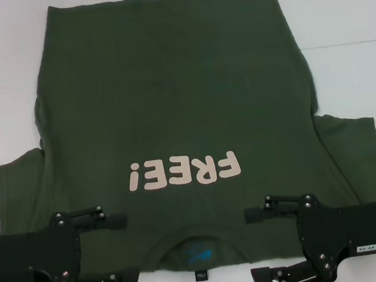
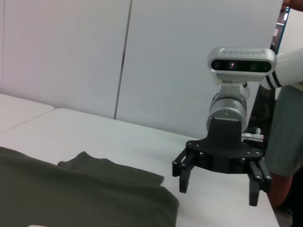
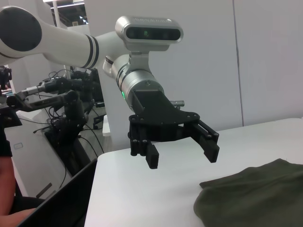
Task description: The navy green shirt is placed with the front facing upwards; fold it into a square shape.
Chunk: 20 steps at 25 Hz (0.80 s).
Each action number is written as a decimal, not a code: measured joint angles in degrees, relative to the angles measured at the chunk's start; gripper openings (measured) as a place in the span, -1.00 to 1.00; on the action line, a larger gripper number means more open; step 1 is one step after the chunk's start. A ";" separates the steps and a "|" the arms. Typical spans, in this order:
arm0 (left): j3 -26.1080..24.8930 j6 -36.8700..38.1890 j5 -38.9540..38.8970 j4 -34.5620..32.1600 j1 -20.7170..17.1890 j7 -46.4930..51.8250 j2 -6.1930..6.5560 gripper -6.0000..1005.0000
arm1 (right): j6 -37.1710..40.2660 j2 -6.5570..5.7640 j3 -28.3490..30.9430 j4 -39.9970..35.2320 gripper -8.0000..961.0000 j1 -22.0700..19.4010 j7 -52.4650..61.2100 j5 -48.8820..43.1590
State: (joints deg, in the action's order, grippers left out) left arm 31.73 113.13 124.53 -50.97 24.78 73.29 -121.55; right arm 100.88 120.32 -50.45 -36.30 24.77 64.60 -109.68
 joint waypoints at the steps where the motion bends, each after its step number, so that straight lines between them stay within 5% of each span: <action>1: -0.13 -0.22 0.01 0.00 0.00 -0.03 0.00 0.71 | 0.00 0.00 0.00 0.00 0.96 -0.03 0.00 0.00; 15: -1.29 -0.51 -0.05 0.02 0.00 -0.43 0.00 0.71 | -0.05 0.00 0.09 0.06 0.96 0.48 0.68 0.19; 20: -5.22 -1.62 -0.87 1.70 0.85 -0.48 0.00 0.71 | -2.95 -0.34 0.81 0.67 0.96 1.71 7.38 2.47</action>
State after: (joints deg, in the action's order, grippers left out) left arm 26.51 111.51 123.66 -49.27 25.64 72.81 -121.56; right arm 97.93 119.98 -49.64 -35.63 26.49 71.98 -107.21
